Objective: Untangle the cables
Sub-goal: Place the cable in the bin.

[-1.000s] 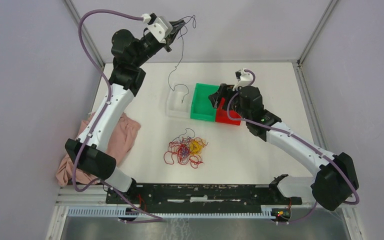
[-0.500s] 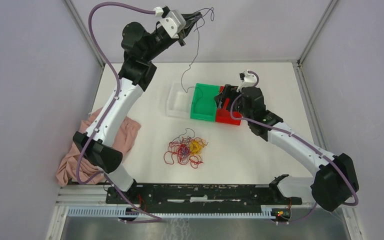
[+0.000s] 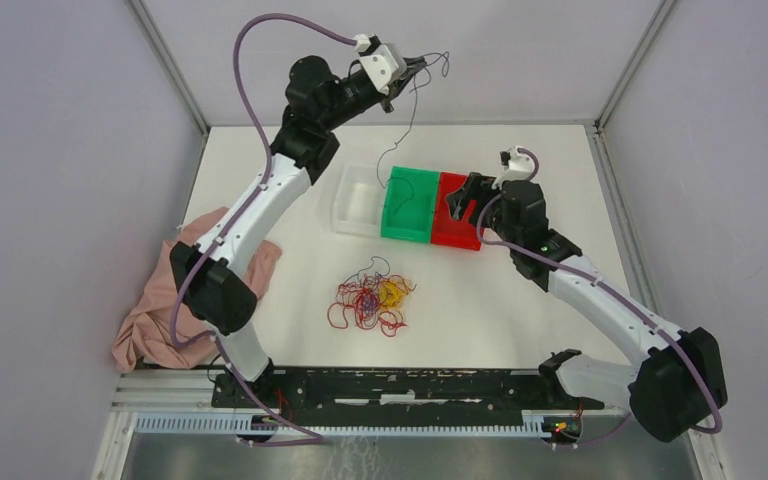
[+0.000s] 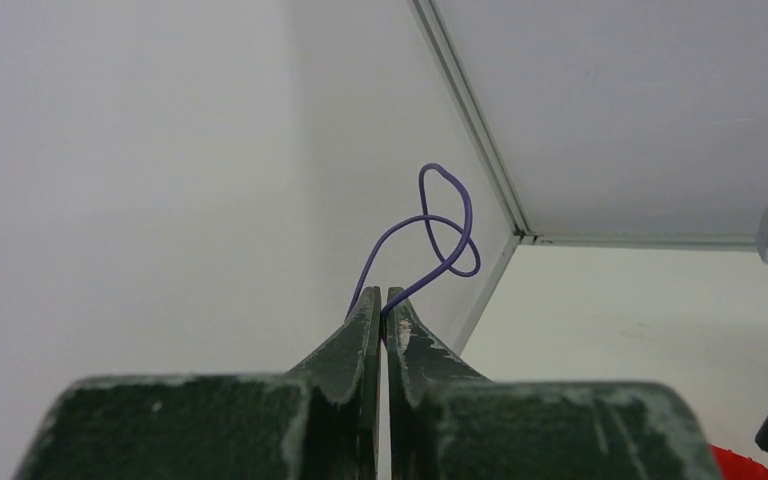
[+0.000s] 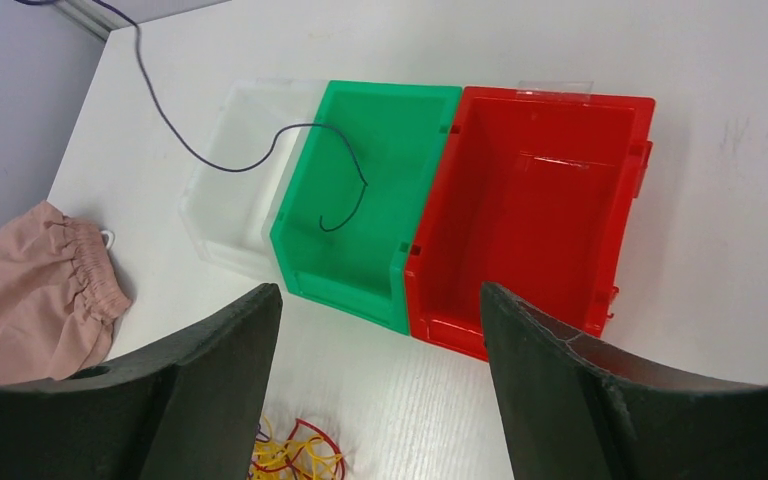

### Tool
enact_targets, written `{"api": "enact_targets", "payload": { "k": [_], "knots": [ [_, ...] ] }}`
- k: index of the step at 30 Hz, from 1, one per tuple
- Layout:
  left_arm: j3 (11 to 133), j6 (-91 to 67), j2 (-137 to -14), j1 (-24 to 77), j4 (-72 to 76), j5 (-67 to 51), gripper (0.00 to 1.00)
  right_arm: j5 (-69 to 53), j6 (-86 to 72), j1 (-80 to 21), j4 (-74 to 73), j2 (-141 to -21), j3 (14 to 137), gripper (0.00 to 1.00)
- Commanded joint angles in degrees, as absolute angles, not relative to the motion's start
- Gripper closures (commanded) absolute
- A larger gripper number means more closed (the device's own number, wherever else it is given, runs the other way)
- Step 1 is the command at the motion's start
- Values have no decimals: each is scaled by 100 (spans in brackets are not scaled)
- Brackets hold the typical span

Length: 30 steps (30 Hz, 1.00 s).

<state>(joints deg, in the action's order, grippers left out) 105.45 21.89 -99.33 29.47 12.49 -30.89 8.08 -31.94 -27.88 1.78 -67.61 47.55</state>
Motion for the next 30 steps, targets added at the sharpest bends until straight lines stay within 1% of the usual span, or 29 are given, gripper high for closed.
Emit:
{"api": "enact_targets", "payload": {
  "k": [1,4,8,14,25,28,30],
  "knots": [
    [10455,2422,-10141,3047,1453,-3015,97,940,-3280,-2648,318,-6432,4585,21],
    [10277,2315,-10222,3119,1505,-2963,97,949,-3321,-2582,329,-6374,4475,21],
    [10174,1768,-10373,3206,1556,-2760,97,1012,-3386,-2508,327,-6299,4368,21],
    [10591,903,-10681,3321,1485,-2346,97,1076,-3492,-2368,351,-6176,4235,21],
    [11496,883,-11206,3732,1144,-2259,97,976,-3638,-2243,361,-6114,4140,21],
    [11474,832,-11216,3771,1128,-2170,97,962,-3652,-2223,327,-6083,4115,21],
    [11248,805,-11164,3767,1133,-2010,97,943,-3662,-2199,295,-6051,4092,21]
  ]
}}
